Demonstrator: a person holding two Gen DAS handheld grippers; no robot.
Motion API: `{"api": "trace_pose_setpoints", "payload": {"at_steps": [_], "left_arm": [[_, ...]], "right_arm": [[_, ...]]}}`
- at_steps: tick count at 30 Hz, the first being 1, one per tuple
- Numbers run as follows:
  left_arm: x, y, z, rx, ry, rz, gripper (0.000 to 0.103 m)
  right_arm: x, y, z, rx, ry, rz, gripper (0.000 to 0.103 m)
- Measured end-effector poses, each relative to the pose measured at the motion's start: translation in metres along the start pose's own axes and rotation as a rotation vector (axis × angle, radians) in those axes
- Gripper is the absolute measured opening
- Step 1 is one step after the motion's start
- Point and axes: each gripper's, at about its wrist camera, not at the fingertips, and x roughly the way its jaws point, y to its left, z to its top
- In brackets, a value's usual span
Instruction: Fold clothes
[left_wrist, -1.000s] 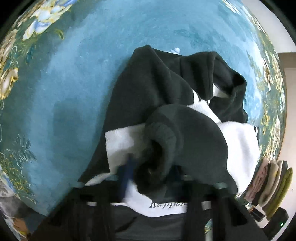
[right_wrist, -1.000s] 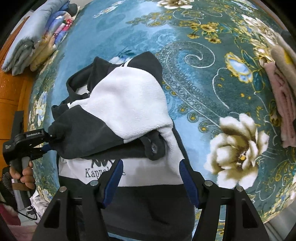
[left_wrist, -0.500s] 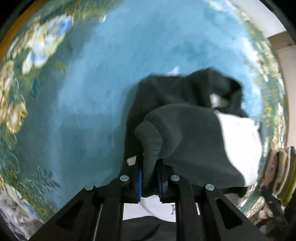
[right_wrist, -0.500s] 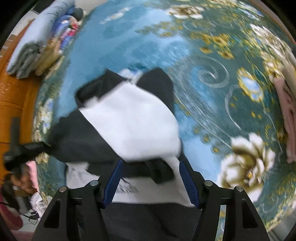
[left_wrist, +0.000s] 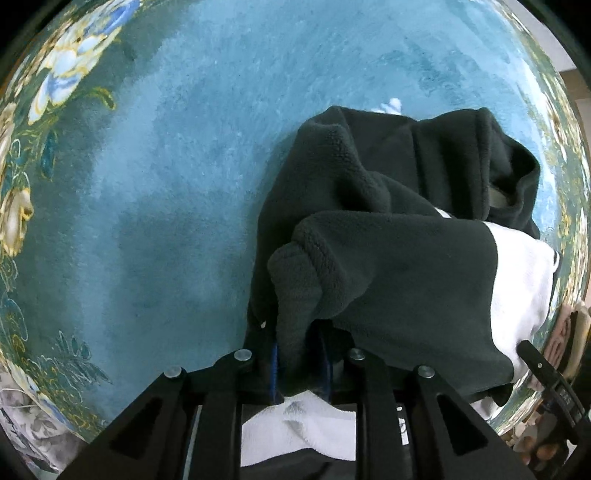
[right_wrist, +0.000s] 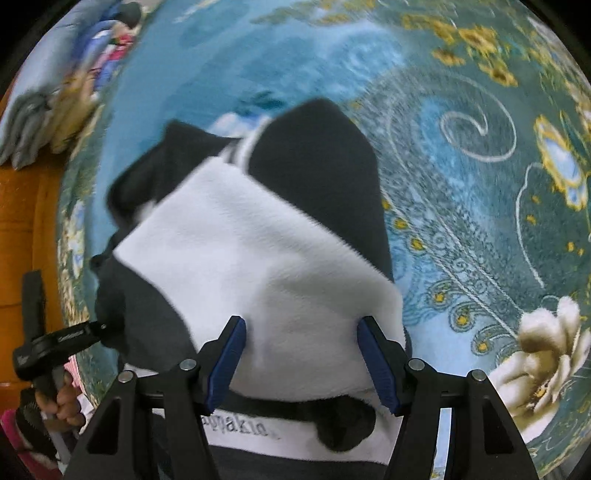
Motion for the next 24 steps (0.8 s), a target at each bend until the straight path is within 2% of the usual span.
{"api": "trace_pose_setpoints", "payload": {"at_steps": [5,9,16,21,24], "left_arm": [[-0.015,0.007,-0.001,-0.018,0.003,-0.036,0.024],[-0.034,0.024,-0.013,-0.048,-0.027,-0.082,0.039],[-0.044,0.058,-0.060,-0.040,-0.037,-0.105,0.054],[-0.028,0.077,-0.090,0.006,0.020,-0.120,0.055],[-0.019,0.083,-0.102,0.051,0.058,-0.148,0.062]], "right_arm": [[-0.010,0.003,0.001,0.023,-0.008,0.009,0.067],[-0.033,0.001,-0.015,0.047,-0.044,0.024,0.067],[-0.061,-0.014,-0.071,0.122,-0.047,0.007,0.067],[-0.080,-0.019,-0.116,0.169,-0.057,-0.007,0.071],[-0.089,-0.023,-0.140,0.178,-0.069,-0.039,0.073]]}}
